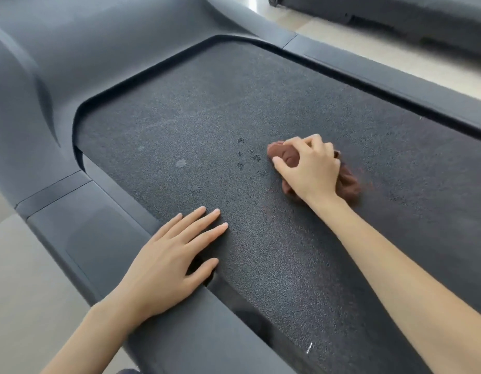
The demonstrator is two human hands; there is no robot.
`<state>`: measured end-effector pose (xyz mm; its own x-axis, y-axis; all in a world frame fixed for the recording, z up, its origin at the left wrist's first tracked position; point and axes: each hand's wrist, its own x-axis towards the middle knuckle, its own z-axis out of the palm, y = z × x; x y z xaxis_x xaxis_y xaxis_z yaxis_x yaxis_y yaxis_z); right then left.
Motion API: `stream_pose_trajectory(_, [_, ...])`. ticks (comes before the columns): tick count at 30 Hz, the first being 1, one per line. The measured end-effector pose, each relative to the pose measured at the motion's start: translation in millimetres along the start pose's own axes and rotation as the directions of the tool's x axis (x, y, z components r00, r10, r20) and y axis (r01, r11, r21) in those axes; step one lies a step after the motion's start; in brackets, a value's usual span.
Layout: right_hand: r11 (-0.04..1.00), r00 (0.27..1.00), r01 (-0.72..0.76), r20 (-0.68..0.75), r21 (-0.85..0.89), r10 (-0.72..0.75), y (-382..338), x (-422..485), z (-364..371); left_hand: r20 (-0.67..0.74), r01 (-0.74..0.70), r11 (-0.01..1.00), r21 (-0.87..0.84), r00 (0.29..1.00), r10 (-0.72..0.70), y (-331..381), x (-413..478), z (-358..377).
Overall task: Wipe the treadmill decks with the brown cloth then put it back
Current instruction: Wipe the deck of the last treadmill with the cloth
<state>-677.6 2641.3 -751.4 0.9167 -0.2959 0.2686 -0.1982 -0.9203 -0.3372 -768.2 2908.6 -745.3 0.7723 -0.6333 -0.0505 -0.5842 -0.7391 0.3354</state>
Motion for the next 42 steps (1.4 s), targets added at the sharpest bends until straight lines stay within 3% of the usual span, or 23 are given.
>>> stream_pose_trajectory(4, [0.972,0.974,0.219,0.033,0.081,-0.223,-30,-67,-7,-0.02,-0.035,0.997,-0.074,0.999,0.033,-11,11,-2])
stream_pose_trajectory(8, [0.928,0.928,0.357,0.073,0.108,-0.365,-20,-107,-28,-0.044,-0.084,0.996,-0.032,0.996,0.082,-14,9,2])
stream_pose_trajectory(10, [0.951,0.951,0.299,0.057,0.074,-0.303,-2,-99,-33,-0.046,-0.106,0.994,-0.01,0.993,0.105,-15,8,2])
stream_pose_trajectory(13, [0.999,0.999,0.035,-0.04,0.012,-0.034,16,-66,-29,-0.034,-0.173,0.985,0.021,0.984,0.174,-15,6,1])
stream_pose_trajectory(17, [0.95,0.95,-0.301,-0.109,-0.08,0.292,2,-33,-11,0.008,-0.266,0.964,0.008,0.964,0.266,-29,4,-4])
stream_pose_trajectory(19, [0.955,0.957,-0.284,-0.079,-0.08,0.278,-15,-42,-9,0.019,-0.278,0.96,-0.039,0.96,0.279,-40,7,-8])
stream_pose_trajectory(24, [0.997,0.998,0.042,0.045,-0.06,-0.039,-31,-129,-32,-0.008,-0.266,0.96,-0.089,0.964,0.266,-49,8,-9])
stream_pose_trajectory(26, [0.997,1.0,-0.001,0.023,-0.076,0.003,-14,-147,-45,-0.005,-0.264,0.961,-0.081,0.964,0.265,-47,8,-8])
stream_pose_trajectory(29, [0.976,0.983,-0.182,-0.055,-0.118,0.176,28,-133,-53,0.016,-0.283,0.957,-0.059,0.958,0.285,-45,12,-7])
stream_pose_trajectory(32, [0.906,0.905,-0.407,-0.185,-0.117,0.383,64,-85,-49,0.028,-0.292,0.954,-0.069,0.955,0.295,-42,19,-6])
stream_pose_trajectory(35, [0.848,0.832,-0.524,-0.255,-0.073,0.492,76,-23,-32,0.037,-0.287,0.957,-0.041,0.957,0.288,-42,19,-7])
stream_pose_trajectory(38, [0.864,0.85,-0.5,-0.225,-0.055,0.477,60,34,-7,0.028,-0.286,0.958,-0.017,0.958,0.286,-41,19,-6])
stream_pose_trajectory(42, [0.956,0.95,-0.288,-0.14,-0.059,0.278,12,72,25,0.029,-0.281,0.959,-0.042,0.959,0.282,-41,22,-7])
